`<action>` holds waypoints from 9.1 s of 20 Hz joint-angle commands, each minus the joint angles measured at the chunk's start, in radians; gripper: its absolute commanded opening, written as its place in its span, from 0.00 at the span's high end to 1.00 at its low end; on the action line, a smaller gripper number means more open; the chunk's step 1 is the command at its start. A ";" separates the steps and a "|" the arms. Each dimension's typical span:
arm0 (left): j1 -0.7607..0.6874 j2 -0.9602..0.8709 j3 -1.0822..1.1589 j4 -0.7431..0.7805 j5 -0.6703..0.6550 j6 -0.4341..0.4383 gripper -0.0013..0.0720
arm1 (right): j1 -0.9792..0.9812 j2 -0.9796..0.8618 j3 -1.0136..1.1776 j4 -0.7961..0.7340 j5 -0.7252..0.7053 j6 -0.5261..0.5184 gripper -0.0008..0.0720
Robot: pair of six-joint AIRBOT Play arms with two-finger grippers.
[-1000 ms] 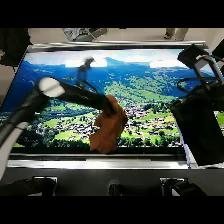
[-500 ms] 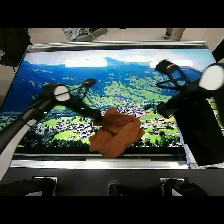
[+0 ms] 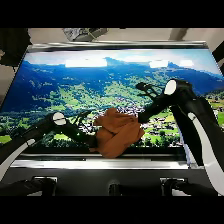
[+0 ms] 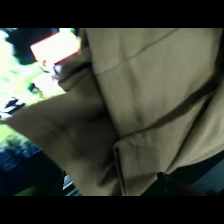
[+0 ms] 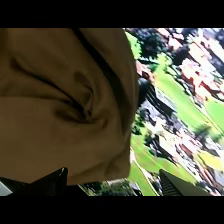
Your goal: Fold the shirts.
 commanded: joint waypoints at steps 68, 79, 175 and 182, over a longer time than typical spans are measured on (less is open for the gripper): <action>0.255 0.064 -0.226 -0.241 0.074 -0.088 0.08 | -0.356 -0.364 0.332 0.254 0.002 -0.002 0.06; 0.005 -0.034 -0.262 -0.429 0.352 -0.113 0.37 | -0.225 -0.476 0.332 0.322 -0.113 -0.001 0.05; 0.897 -0.181 0.111 0.072 0.011 0.119 0.94 | -0.362 -0.084 -0.306 0.257 -0.108 -0.005 0.19; 0.897 -0.173 0.113 0.073 0.011 0.119 0.94 | -0.268 -0.138 -0.322 0.307 -0.222 0.064 0.60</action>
